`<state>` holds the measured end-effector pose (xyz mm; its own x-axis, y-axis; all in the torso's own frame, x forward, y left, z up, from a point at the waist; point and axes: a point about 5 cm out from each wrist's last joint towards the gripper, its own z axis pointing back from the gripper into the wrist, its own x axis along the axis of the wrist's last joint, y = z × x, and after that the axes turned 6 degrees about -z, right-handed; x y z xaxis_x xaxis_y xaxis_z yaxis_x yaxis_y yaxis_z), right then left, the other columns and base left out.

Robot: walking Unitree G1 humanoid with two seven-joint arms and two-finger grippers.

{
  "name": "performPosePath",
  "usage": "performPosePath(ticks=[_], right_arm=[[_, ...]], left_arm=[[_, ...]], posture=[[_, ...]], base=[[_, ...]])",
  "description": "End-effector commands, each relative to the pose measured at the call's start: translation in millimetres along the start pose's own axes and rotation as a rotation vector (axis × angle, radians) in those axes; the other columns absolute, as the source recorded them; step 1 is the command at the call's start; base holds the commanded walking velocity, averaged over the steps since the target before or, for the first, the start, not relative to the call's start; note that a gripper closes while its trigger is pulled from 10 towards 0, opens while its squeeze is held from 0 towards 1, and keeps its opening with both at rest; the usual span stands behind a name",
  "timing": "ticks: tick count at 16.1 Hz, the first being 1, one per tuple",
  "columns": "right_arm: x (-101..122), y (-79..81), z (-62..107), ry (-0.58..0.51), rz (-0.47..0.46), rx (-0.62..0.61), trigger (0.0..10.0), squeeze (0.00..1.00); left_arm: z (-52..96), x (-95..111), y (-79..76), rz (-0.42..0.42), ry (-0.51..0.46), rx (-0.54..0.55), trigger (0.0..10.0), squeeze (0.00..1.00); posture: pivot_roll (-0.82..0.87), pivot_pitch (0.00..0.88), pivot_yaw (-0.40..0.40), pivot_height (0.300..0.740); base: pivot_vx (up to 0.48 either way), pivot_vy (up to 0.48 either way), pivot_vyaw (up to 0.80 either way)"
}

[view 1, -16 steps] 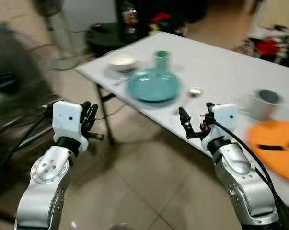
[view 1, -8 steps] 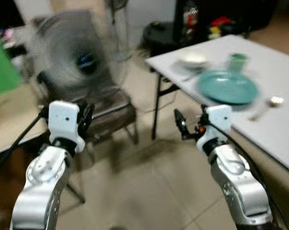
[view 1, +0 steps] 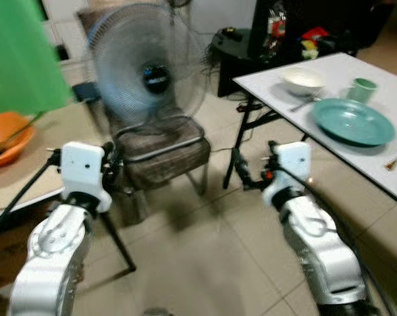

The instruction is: Setting the table

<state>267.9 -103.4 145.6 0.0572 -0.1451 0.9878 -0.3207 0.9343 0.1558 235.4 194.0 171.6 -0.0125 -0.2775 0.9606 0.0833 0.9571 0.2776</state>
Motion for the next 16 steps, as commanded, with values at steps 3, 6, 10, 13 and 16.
performPosePath(ticks=[3,6,10,13,16], right_arm=[[3.8,-5.4,-0.3,-0.014,0.019,-0.001,10.0,1.0],[3.5,-5.7,0.0,-0.013,0.028,0.004,10.0,1.0],[3.1,-2.1,-1.9,-0.011,0.038,0.028,10.0,1.0],[1.4,0.3,-4.0,-0.002,0.036,0.053,10.0,1.0],[1.4,0.6,-6.1,0.003,0.04,0.056,10.0,1.0]], left_arm=[[-0.5,3.7,-2.4,0.005,-0.017,-0.005,10.0,0.0],[-2.1,5.4,-3.7,-0.012,-0.028,-0.009,10.0,0.0],[-4.3,8.2,-1.5,-0.052,-0.041,0.011,10.0,0.0],[-0.7,6.3,1.2,-0.053,-0.029,0.036,10.0,0.0],[-0.9,4.5,3.5,-0.008,-0.015,0.072,10.0,0.0]], posture=[[0.13,0.0,0.002,0.74],[0.12,0.0,0.009,0.74],[0.13,0.0,0.005,0.74],[0.14,0.0,-0.007,0.74],[0.14,0.0,-0.01,0.74]], base=[[0.0,0.324,0.0],[0.0,0.216,0.27],[0.0,-0.48,0.8],[0.0,-0.48,0.8],[0.0,0.0,0.8]])
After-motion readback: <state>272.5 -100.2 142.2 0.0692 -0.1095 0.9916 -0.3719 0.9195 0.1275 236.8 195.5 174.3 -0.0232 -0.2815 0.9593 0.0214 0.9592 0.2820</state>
